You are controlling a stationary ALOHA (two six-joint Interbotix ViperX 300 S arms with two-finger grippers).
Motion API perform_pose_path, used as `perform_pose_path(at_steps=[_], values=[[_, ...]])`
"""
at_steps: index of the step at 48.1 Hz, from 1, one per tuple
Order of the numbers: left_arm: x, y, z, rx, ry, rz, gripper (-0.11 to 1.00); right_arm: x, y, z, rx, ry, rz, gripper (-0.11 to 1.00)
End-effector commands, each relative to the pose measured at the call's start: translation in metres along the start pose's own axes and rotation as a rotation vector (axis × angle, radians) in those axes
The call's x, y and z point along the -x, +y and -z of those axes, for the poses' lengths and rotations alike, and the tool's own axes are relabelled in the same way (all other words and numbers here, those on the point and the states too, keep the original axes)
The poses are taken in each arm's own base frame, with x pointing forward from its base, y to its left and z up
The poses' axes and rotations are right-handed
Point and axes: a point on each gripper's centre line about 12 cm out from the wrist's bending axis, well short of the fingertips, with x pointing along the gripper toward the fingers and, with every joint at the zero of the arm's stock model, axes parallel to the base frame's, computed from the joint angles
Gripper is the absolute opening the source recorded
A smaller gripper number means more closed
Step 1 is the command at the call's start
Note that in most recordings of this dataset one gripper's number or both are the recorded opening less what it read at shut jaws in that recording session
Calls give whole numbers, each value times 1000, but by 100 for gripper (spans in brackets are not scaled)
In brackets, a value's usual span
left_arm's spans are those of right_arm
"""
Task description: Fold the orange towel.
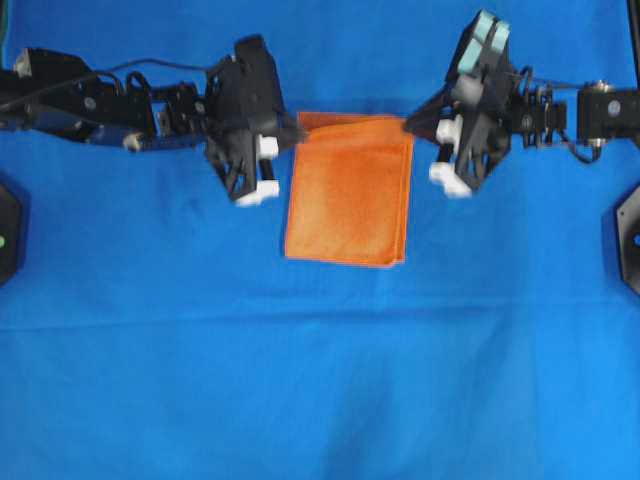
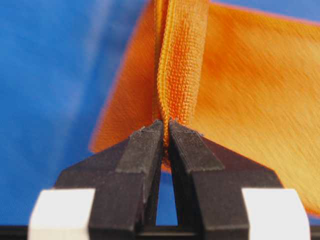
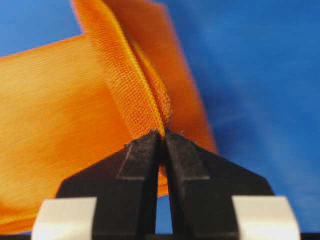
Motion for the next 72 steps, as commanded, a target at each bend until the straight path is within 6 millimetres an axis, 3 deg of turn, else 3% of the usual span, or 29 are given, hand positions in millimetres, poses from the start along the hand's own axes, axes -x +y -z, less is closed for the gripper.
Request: perform_pose_path(at_steps=[1,11,24,33,56,58,65,70,72], values=[[6,-17,-8,-27,-11,34,2,4,16,-3,14,-10,-35,4],[4,-49,6,-56,27,97,2,-5,48,21,12,68,-106,4],[-1,-87,17,-86,42,169,2,-20,73,46,-1,157,-148,4],[-16,-90,34,-77,66,171,2,-26,75,50,-4,164,-158,4],[-18,-86,36,-69,56,162,4,-28,83,49,-13,164,-172,7],[-17,-86,36,-71,56,162,9,-27,85,49,-9,167,-174,17],[-11,-86,29,-82,43,163,50,-24,90,45,2,159,-182,60],[4,-84,19,-88,41,165,78,-14,91,35,6,140,-178,58],[11,-83,14,-88,37,165,80,-8,91,29,5,127,-174,56]])
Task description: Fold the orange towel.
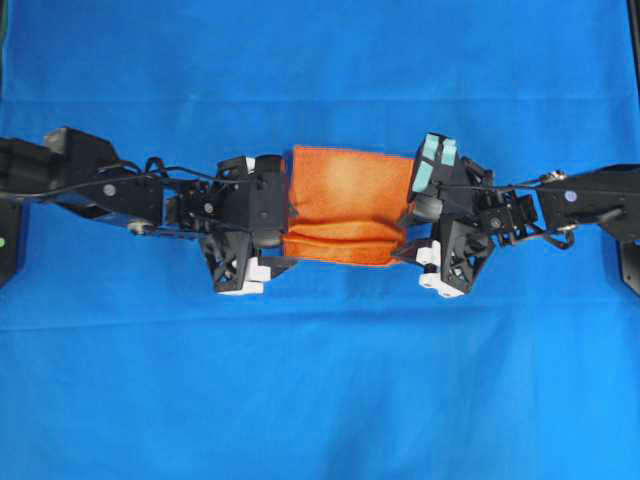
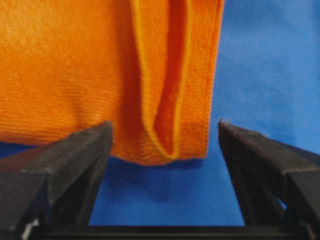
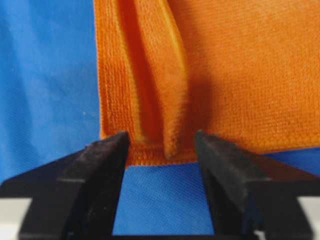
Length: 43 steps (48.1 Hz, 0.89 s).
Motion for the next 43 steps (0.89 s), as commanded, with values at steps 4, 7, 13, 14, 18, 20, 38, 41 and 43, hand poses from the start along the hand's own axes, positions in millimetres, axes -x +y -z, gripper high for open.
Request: perform_pose_path(at_steps=[4,7,13,14,18,20,38,41,43], values=[[37,1,-28,-3,-60,-2,72,32,8,-29,9,-97,-7,56],[51,2,-34,-3,-74,-1,69,46,8,-35,17,-121,1,56],[82,2,-44,-2,-123,-2,68,81,7,-46,36,-178,25,56],[87,2,-45,-2,-135,-3,68,87,6,-47,39,-186,30,56],[106,2,-48,-2,-181,-5,68,108,5,-50,51,-223,45,56],[116,2,-49,-4,-206,-6,68,118,4,-50,58,-242,51,56],[199,2,-31,-3,-509,-22,68,188,-5,-26,116,-455,37,56],[211,2,-25,-3,-547,-24,68,192,-7,-19,122,-474,32,56],[217,2,-20,-3,-567,-26,68,195,-9,-12,126,-487,29,56]])
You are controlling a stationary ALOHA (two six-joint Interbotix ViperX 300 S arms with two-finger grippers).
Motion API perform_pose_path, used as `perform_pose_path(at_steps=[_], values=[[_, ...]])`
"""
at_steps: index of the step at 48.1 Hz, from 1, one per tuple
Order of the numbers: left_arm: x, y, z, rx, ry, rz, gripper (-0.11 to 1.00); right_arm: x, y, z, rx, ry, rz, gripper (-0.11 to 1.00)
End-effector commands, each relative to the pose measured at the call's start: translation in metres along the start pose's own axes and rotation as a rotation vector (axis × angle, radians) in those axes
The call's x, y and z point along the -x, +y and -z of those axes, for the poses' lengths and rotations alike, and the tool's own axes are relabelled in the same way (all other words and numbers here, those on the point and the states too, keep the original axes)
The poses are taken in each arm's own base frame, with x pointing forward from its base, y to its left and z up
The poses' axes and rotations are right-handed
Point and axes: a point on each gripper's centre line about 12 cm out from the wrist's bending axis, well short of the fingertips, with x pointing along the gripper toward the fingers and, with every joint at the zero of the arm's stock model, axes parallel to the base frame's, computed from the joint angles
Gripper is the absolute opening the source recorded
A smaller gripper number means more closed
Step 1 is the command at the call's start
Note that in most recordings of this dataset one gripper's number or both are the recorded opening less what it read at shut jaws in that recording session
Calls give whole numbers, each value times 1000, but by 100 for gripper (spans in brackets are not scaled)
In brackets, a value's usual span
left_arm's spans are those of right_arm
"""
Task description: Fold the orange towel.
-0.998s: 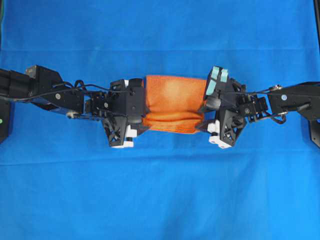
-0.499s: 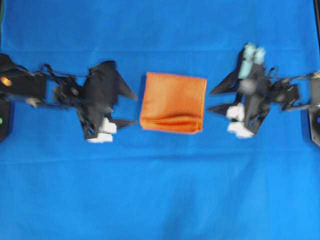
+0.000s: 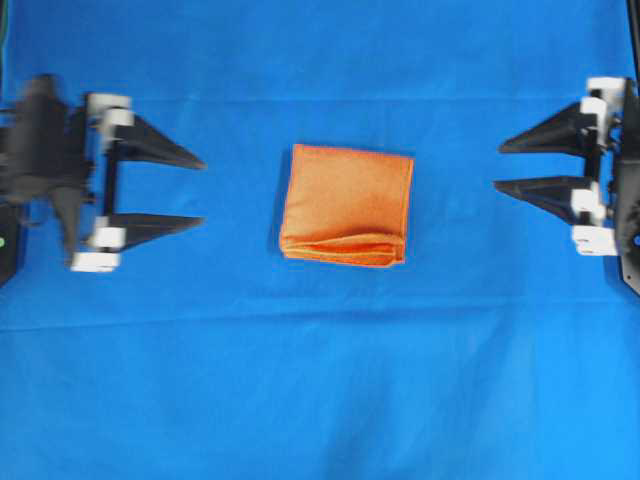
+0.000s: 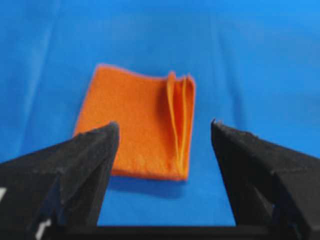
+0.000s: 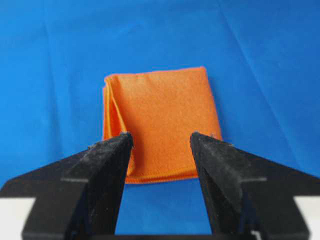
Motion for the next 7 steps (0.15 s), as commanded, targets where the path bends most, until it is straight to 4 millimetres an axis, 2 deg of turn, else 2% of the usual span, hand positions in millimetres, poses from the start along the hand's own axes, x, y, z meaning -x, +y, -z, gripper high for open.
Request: perform_pose_path(at_steps=[1,7], values=[[17,1,-6,-1,-69,-5,68,11,0,1,10,-50,-15,56],[38,2,3,1,-108,-15,68,20,-2,16,17,-78,-30,56]])
